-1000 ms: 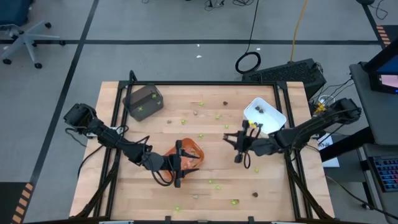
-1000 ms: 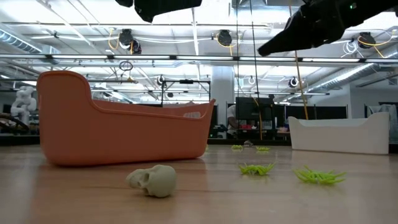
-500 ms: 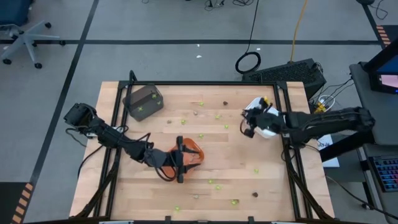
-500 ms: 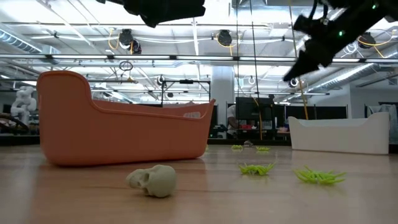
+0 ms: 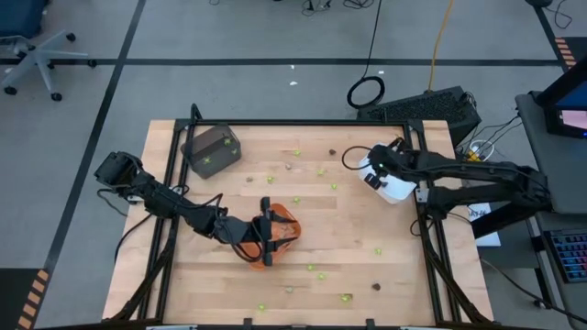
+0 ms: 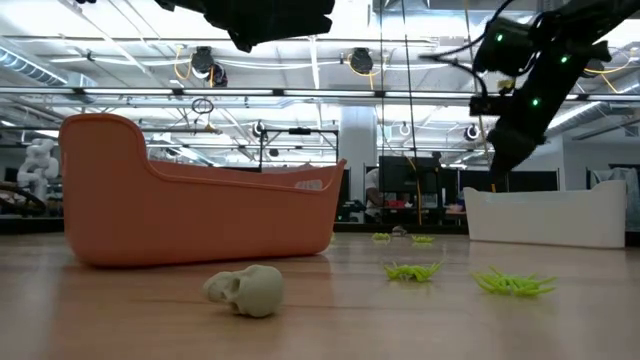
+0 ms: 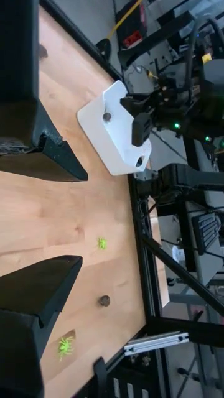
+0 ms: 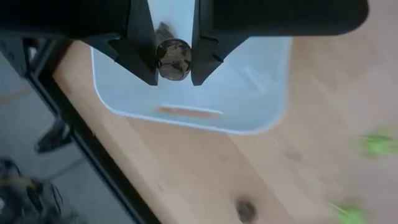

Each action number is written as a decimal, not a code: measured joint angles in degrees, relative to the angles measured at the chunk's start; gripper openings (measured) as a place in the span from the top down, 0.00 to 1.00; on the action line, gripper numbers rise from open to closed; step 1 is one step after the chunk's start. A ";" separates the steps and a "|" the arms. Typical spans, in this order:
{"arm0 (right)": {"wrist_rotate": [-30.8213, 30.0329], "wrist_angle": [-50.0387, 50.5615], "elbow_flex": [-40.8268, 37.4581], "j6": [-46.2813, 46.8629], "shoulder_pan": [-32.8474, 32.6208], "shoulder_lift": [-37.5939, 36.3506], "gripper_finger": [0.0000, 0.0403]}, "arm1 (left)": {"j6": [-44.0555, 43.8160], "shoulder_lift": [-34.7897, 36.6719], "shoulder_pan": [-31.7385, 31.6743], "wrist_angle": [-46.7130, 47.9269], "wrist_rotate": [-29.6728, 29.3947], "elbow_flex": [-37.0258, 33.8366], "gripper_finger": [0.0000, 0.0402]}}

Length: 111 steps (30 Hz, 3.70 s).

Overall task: Sort Halloween decoration
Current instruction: Put the small transparent skull toy into the white bin

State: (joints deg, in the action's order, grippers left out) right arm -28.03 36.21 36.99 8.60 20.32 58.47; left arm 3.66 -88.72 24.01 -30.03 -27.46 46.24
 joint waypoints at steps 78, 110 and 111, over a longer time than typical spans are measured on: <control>16.13 -3.21 18.18 55.04 -77.39 35.43 0.50 | -10.75 0.01 0.50 2.70 0.02 -0.04 0.48; 12.31 -1.31 21.35 54.81 -77.45 40.35 0.88 | -10.32 0.01 0.87 3.73 0.26 -0.04 0.48; 10.16 -1.47 21.78 53.45 -77.41 39.77 0.88 | -10.39 0.02 0.87 3.73 0.26 -0.04 0.48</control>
State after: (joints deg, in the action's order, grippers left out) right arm -17.87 34.74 58.77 62.05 -57.08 98.23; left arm -6.73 -88.70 24.88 -26.30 -27.20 46.19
